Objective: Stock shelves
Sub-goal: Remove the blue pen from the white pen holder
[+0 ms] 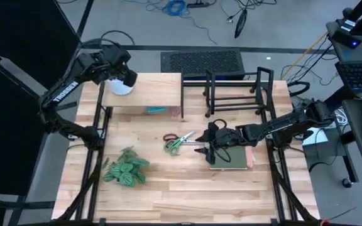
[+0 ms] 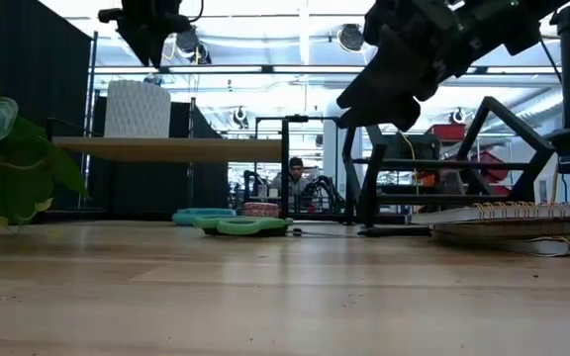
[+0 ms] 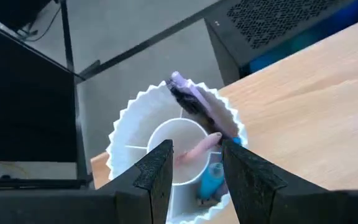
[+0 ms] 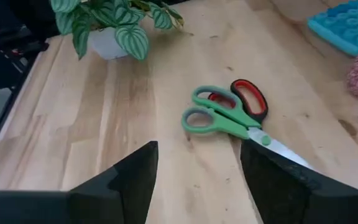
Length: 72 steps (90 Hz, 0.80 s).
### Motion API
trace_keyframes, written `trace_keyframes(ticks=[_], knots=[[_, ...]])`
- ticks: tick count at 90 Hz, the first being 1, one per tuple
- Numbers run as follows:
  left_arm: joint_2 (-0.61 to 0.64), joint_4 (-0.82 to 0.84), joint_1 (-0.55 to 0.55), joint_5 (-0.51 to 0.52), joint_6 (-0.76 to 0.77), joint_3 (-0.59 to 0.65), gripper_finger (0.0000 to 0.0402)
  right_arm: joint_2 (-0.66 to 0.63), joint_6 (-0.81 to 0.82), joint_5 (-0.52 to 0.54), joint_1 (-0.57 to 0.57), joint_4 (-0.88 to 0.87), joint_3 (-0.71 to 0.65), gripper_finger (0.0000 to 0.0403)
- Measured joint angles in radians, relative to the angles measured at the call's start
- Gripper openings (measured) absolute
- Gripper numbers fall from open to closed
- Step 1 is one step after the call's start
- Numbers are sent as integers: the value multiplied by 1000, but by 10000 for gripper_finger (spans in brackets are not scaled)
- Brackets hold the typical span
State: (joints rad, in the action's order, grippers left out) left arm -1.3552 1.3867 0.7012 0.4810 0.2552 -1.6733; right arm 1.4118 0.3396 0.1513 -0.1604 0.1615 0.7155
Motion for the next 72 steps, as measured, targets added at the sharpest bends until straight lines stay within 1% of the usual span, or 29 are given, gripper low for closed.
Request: trace_keyframes(ticks=[8, 20, 30, 46, 72], knots=[[0, 33, 16, -44, -21, 0, 125, 0, 18, 0, 0, -1, 0, 212], [0, 32, 28, -43, -33, 13, 125, 0, 27, 2, -5, 0, 0, 212], [0, 38, 32, -66, -53, 32, 125, 0, 42, 2, -6, 0, 0, 212], [0, 42, 31, -69, -104, 41, 125, 0, 53, 2, -5, -1, 0, 212], [1, 38, 31, -70, -107, 41, 125, 0, 59, 2, -5, -7, 0, 212]])
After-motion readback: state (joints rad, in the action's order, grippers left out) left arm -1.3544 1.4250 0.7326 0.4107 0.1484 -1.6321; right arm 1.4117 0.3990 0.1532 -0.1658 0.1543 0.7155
